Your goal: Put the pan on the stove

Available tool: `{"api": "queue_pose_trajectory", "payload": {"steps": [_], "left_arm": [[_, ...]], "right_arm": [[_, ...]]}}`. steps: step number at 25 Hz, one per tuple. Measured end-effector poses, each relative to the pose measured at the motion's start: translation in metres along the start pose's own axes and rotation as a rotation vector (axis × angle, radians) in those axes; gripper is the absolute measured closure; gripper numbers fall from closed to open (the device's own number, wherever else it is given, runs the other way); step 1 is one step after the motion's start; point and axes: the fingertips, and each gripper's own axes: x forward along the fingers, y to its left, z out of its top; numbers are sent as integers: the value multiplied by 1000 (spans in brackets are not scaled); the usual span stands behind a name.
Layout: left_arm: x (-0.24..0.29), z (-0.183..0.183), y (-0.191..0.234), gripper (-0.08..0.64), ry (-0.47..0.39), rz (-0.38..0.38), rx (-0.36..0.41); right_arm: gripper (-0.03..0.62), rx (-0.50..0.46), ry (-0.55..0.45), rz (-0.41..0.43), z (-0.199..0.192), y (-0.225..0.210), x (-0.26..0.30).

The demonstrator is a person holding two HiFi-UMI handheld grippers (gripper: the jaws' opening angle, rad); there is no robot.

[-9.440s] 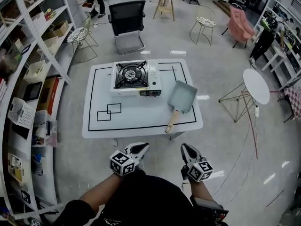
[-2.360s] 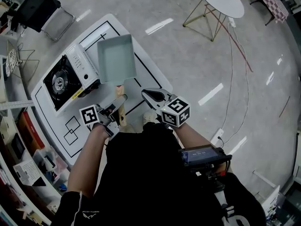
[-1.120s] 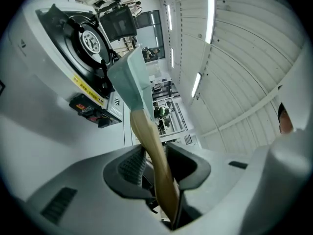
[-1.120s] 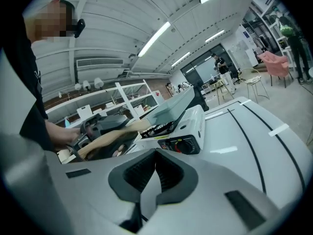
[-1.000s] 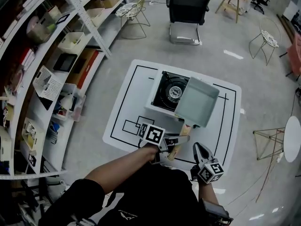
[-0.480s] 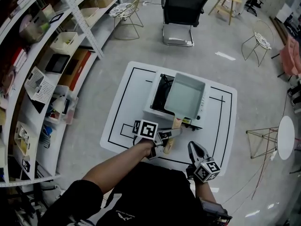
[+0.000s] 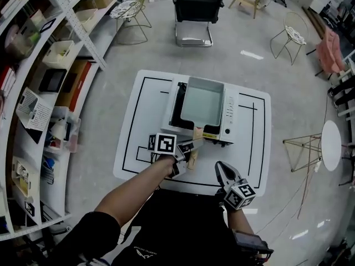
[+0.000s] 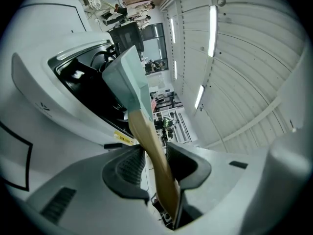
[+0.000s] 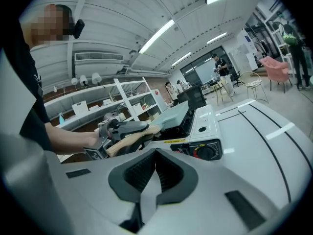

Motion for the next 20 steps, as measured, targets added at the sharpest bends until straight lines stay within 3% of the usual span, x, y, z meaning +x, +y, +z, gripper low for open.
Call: {"api": "queue_pose_trajectory", "payload": {"steps": [15, 20], "left_arm": [[-8, 4, 10, 419, -4, -12, -35], [-4, 10, -6, 401, -18, -90, -59]], "right_arm": [[566, -16, -7, -30, -4, 6, 14], [566, -13, -19, -32, 8, 8, 23]]}}
